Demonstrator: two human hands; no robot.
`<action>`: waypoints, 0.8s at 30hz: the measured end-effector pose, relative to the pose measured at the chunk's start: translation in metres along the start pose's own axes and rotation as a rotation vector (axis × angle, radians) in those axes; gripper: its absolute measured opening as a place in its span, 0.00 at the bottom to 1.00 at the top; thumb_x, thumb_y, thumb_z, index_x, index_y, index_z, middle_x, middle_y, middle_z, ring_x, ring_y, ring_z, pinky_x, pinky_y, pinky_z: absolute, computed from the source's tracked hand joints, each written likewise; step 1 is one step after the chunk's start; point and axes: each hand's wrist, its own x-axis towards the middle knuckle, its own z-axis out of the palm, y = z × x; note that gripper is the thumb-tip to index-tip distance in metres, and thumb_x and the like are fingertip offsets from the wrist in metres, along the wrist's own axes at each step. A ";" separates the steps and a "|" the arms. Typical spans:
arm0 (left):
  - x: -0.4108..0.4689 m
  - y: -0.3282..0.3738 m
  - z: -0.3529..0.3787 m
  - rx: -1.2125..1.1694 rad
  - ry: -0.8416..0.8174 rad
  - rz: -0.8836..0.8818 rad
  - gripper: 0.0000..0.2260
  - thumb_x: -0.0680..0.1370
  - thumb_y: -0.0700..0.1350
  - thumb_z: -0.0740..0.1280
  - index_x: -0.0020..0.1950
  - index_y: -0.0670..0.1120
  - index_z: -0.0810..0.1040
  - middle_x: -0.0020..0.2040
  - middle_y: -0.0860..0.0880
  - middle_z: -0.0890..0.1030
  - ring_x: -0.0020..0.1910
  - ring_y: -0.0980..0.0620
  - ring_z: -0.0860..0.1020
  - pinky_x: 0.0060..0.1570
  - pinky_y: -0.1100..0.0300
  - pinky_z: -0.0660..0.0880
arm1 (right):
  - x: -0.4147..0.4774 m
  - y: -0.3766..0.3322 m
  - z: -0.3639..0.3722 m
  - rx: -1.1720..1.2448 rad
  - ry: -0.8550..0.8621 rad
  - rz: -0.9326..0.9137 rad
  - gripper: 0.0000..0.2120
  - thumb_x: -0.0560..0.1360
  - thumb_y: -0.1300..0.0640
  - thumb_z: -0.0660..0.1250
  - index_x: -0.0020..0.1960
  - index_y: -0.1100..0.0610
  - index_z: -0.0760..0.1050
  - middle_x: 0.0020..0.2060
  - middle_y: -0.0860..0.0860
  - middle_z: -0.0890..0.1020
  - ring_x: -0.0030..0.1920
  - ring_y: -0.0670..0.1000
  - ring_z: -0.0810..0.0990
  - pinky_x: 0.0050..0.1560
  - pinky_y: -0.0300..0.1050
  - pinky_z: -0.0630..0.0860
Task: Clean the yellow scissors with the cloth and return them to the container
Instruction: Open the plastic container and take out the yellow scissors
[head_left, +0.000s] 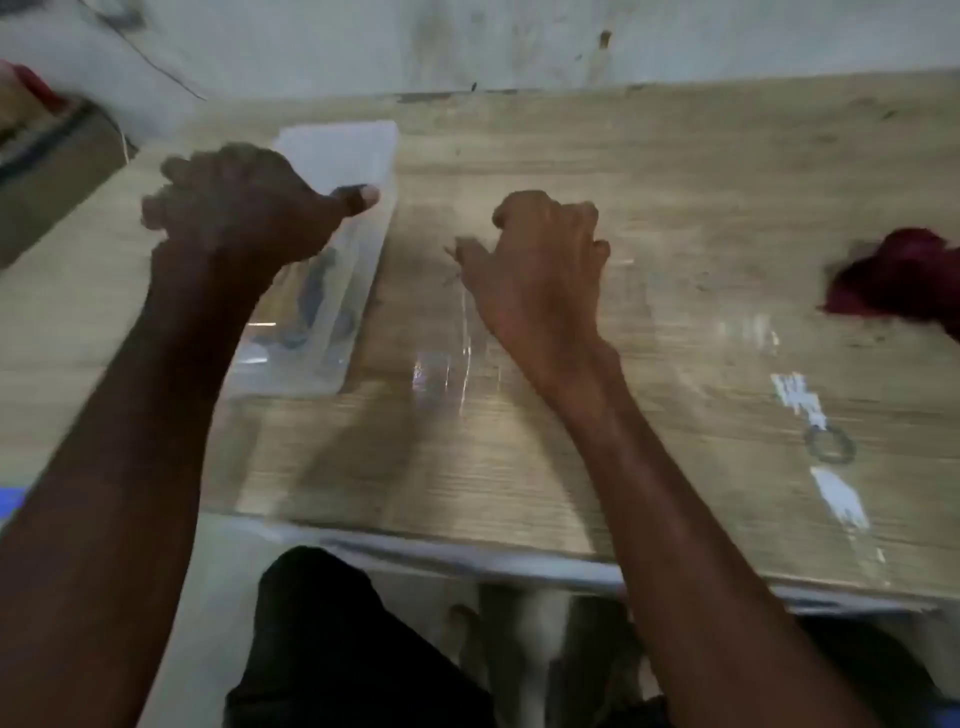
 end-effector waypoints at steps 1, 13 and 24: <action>-0.002 -0.004 -0.003 -0.051 -0.071 -0.005 0.45 0.72 0.73 0.60 0.70 0.35 0.69 0.70 0.32 0.71 0.67 0.31 0.70 0.64 0.40 0.69 | -0.003 -0.005 0.000 0.015 -0.025 -0.029 0.18 0.75 0.45 0.66 0.56 0.57 0.74 0.55 0.54 0.79 0.61 0.58 0.69 0.58 0.54 0.66; -0.042 0.003 0.016 -0.783 -0.039 -0.084 0.31 0.73 0.63 0.68 0.63 0.40 0.74 0.62 0.40 0.79 0.57 0.41 0.80 0.53 0.48 0.79 | -0.030 -0.060 -0.010 0.036 -0.185 0.049 0.19 0.74 0.39 0.64 0.49 0.56 0.73 0.57 0.60 0.76 0.60 0.61 0.72 0.54 0.54 0.69; -0.077 0.024 0.039 -1.874 -0.656 -0.220 0.47 0.73 0.77 0.40 0.63 0.43 0.80 0.57 0.40 0.83 0.59 0.41 0.81 0.62 0.44 0.75 | -0.026 -0.068 -0.011 -0.314 -0.037 0.281 0.29 0.67 0.39 0.65 0.58 0.59 0.76 0.62 0.74 0.70 0.60 0.73 0.69 0.56 0.67 0.66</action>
